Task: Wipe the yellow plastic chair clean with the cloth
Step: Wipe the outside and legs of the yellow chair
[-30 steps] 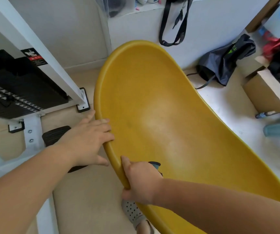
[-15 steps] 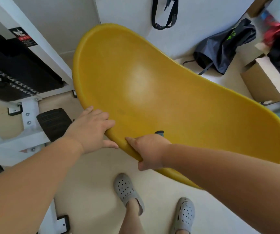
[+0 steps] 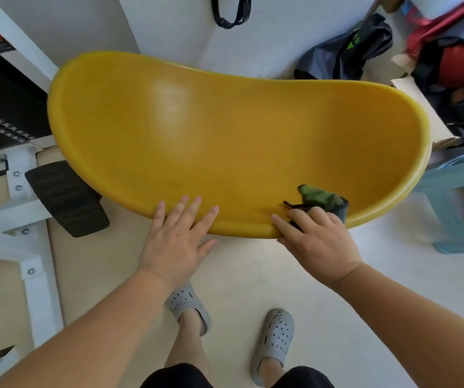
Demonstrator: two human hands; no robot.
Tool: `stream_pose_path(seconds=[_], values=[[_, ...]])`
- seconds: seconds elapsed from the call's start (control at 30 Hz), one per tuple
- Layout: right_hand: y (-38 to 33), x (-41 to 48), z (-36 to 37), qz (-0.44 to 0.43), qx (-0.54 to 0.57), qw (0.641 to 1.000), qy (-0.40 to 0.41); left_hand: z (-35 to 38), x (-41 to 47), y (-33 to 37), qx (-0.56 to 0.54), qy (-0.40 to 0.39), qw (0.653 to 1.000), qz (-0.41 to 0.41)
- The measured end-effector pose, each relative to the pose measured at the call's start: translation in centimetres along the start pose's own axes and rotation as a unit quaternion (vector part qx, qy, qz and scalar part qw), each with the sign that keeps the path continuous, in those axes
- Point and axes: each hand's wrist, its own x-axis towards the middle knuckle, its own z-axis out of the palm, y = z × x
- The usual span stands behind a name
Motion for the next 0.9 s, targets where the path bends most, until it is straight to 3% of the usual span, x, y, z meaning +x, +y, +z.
stream_pose_path(seconds=[0.23,0.47,0.67,0.9], values=[[1.3,-4.2,2.5,0.157,0.0,0.984,0.079,1.2,1.5,2.6,0.0,0.018,0.998,-0.055],[3.7,-3.6,3.6,0.122,0.045,0.984,0.121,1.3,2.0,3.9,-0.028,0.052,0.995,-0.081],[12.5,-2.2,3.5,0.089,0.036,0.994,0.057,-0.1,6.9,8.6,-0.02,0.034,0.994,-0.104],[19.7,-0.3,3.2,0.08,0.048,0.996,-0.004,-1.8,13.5,10.1,0.055,-0.004,0.998,-0.031]])
